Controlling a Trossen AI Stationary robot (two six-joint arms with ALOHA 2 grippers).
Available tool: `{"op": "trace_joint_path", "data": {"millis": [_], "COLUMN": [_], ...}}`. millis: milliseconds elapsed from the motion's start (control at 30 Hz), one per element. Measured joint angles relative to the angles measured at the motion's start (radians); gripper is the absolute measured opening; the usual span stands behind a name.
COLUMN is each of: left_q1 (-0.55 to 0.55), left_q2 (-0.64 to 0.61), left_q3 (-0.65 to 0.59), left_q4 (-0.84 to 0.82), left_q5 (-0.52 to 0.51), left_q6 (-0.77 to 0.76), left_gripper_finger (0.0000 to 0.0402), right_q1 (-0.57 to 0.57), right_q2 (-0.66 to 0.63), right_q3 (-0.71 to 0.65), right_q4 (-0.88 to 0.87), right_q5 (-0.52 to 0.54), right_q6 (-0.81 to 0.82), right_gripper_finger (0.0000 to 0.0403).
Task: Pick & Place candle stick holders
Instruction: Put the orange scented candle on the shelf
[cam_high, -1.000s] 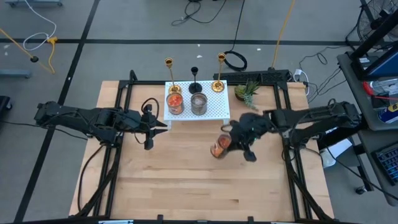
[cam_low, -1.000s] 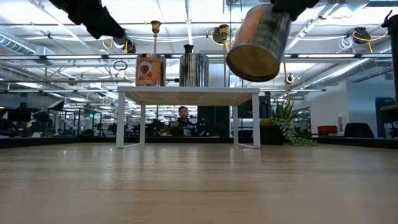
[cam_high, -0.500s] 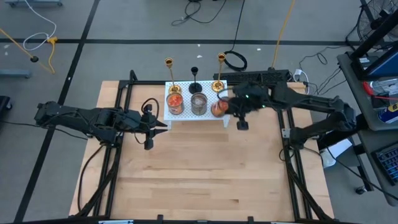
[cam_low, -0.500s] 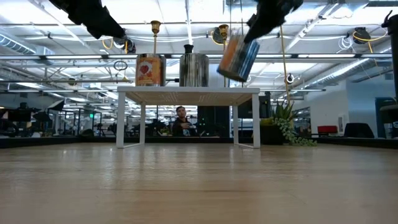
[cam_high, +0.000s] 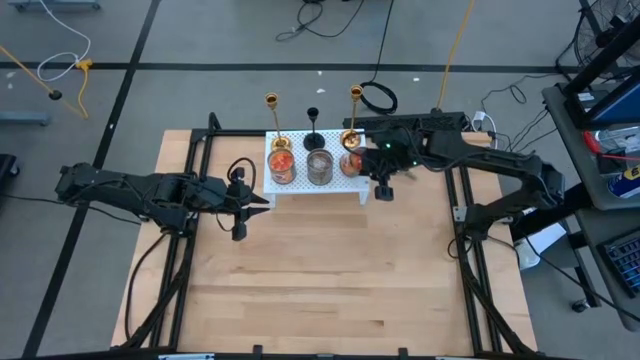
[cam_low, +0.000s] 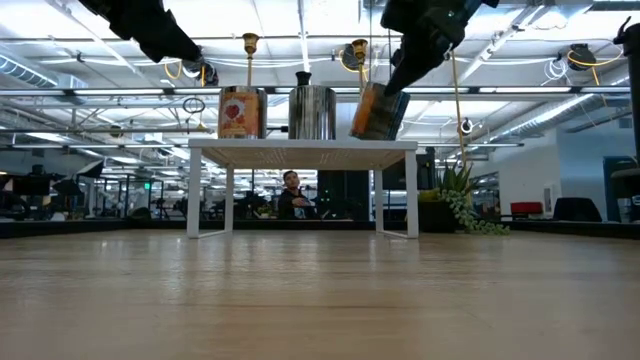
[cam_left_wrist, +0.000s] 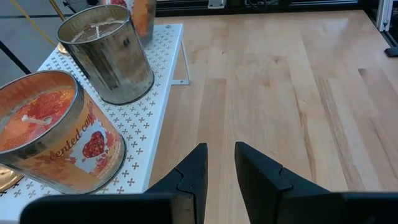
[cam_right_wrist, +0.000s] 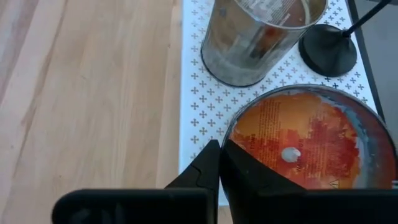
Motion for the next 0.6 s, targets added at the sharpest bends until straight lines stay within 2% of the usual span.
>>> {"op": "trace_joint_path", "data": {"millis": [200,333,600], "left_q1": [0.000,0.000,0.000], "left_q2": [0.000,0.000,0.000], "left_q3": [0.000,0.000,0.000], "left_q4": [0.000,0.000,0.000], "left_q5": [0.000,0.000,0.000], "left_q6": [-0.002,-0.003,-0.009], "left_gripper_finger": [0.0088,0.0088,0.0088], "right_q1": [0.000,0.001,0.001], "right_q2": [-0.029,-0.030,-0.030], "right_q3": [-0.002,-0.002,-0.002], "right_q4": [-0.018,-0.013,0.002], "right_q5": [-0.010,-0.075,-0.075], "right_q6": [0.004,0.005,-0.001], "right_gripper_finger": [0.0003,0.0008,0.0016]}}
